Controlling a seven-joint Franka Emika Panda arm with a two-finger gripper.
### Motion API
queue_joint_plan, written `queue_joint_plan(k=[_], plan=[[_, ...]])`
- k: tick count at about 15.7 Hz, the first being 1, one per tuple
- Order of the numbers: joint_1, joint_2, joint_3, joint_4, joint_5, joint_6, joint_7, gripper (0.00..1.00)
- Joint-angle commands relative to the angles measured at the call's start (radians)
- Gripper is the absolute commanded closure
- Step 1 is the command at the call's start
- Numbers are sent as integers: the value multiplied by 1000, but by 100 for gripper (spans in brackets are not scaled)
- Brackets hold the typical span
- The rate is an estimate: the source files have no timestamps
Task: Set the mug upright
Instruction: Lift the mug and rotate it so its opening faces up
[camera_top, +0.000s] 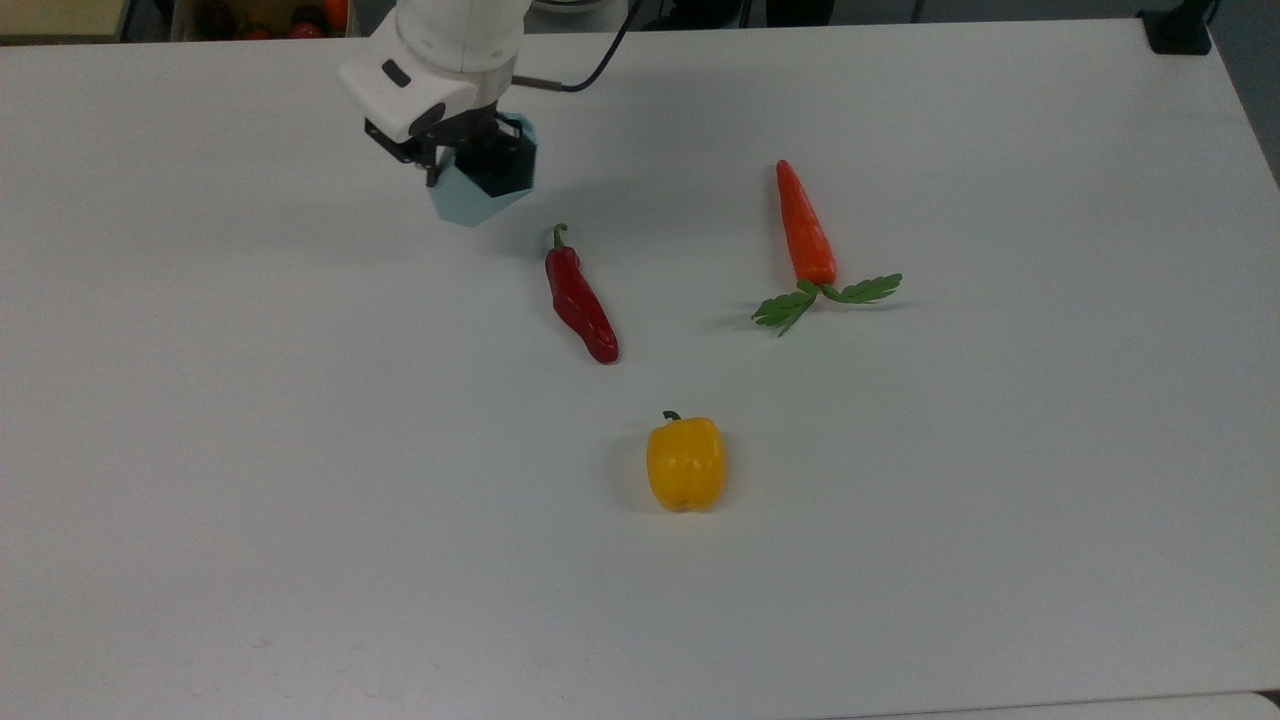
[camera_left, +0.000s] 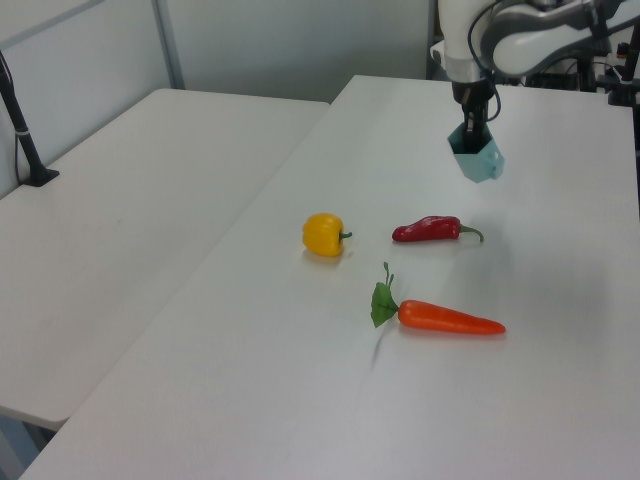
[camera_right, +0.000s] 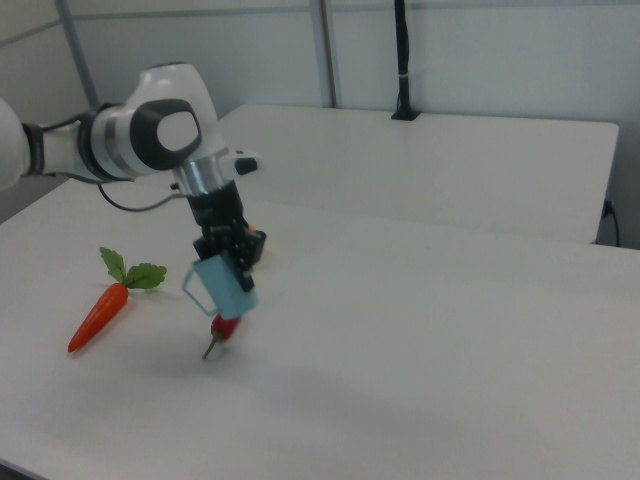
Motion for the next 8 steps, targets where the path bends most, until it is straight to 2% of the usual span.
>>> queue_joint_plan(k=[1,4,8], plan=[[40,-40,8,-2,179,-14,-41,100],[50,-26,71,-7,273,42,-169,100],[42,-3,75,-12,477,50,-517,100]])
